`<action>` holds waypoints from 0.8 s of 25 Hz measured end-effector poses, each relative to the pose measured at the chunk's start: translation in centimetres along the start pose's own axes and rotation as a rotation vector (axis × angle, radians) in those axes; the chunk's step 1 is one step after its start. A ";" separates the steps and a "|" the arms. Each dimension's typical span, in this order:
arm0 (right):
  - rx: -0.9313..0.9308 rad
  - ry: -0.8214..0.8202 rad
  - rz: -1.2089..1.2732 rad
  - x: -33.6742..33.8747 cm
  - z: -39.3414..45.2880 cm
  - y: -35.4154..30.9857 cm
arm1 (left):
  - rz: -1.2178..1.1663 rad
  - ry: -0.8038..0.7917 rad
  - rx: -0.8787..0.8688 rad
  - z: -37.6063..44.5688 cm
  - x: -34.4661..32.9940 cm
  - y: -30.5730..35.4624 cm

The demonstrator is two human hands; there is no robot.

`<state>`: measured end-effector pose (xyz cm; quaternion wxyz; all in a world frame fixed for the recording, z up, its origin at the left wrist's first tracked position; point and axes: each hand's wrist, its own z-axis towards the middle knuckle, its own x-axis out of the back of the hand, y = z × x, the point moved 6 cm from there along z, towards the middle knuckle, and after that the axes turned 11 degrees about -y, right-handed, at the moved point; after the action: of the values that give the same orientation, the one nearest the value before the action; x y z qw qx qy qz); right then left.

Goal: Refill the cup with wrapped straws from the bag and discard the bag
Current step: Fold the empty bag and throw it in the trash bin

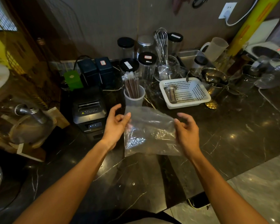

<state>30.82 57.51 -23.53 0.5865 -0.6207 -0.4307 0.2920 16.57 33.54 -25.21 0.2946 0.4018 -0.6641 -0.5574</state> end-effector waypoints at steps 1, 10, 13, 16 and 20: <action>0.012 -0.049 -0.027 0.1 0.3 0.0 | 0.035 -0.041 -0.014 0.1 -0.1 0.5; -0.209 -0.269 0.156 0.4 1.4 0.8 | 0.256 -0.294 0.015 0.5 -1.2 1.4; -0.163 -0.277 0.186 0.4 1.0 0.5 | 0.298 -0.340 0.010 0.5 -1.3 1.2; -0.167 -0.253 0.240 0.8 1.2 0.3 | 0.334 -0.300 0.023 0.3 -1.0 1.2; -0.162 -0.275 0.207 0.9 1.4 -0.3 | 0.391 -0.240 0.042 0.1 -0.8 1.2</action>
<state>29.94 58.97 -23.28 0.4370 -0.6610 -0.4627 0.3975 16.64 34.33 -24.02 0.3076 0.2024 -0.7709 -0.5197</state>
